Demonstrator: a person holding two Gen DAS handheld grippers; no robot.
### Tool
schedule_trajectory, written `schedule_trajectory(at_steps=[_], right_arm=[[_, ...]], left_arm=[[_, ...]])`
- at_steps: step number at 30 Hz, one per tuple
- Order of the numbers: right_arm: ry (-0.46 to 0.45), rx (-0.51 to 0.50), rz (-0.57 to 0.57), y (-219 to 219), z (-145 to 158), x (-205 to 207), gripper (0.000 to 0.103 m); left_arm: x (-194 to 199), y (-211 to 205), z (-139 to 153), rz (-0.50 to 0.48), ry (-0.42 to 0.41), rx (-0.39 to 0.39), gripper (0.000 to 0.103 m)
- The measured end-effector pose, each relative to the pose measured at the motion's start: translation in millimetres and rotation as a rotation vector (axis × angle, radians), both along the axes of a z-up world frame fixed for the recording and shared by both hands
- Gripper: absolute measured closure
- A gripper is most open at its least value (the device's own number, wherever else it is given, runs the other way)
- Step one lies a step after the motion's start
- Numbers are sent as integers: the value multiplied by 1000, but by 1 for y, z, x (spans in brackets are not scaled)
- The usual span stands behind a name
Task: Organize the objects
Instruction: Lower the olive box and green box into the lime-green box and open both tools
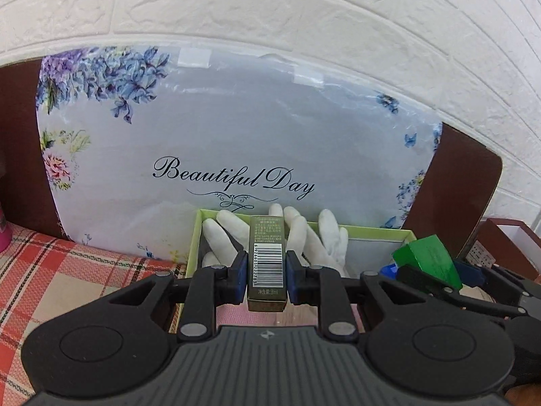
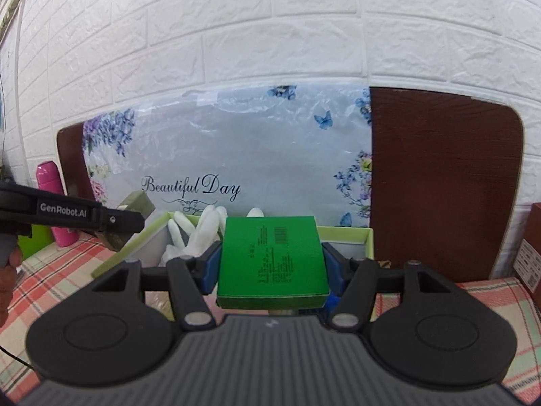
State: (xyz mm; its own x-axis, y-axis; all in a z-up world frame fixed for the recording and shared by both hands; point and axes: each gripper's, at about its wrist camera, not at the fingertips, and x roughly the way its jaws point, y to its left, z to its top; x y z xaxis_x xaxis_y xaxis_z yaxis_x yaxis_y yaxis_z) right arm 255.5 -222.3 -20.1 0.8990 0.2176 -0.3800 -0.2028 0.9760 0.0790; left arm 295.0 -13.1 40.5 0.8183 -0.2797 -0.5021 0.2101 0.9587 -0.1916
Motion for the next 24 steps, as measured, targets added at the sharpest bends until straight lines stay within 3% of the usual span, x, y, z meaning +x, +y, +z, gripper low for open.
schedule_trajectory(at_steps=[2, 3, 4, 5, 6, 12, 18, 24], right_arm=[[-3, 8, 15, 7, -7, 13, 43], [-10, 3, 26, 11, -13, 19, 41], [-11, -18, 40, 16, -19, 25, 32], [-1, -45, 48, 20, -25, 29, 23], [6, -67, 48, 23, -31, 31, 13], [1, -91, 26, 18, -47, 18, 9], [-38, -6, 1, 1, -21, -5, 0], [-78, 55, -8, -13, 7, -47, 0]], left_arm=[[10, -1, -9, 5, 18, 22, 80], [15, -3, -15, 26, 24, 48, 72], [19, -4, -21, 52, 39, 81, 45], [20, -4, -25, 61, 48, 97, 39], [18, -3, -30, 36, 44, 81, 38], [6, 1, -32, 50, 37, 67, 36], [-16, -4, -11, 58, 22, 69, 35], [-52, -13, 12, 70, 8, 90, 33]])
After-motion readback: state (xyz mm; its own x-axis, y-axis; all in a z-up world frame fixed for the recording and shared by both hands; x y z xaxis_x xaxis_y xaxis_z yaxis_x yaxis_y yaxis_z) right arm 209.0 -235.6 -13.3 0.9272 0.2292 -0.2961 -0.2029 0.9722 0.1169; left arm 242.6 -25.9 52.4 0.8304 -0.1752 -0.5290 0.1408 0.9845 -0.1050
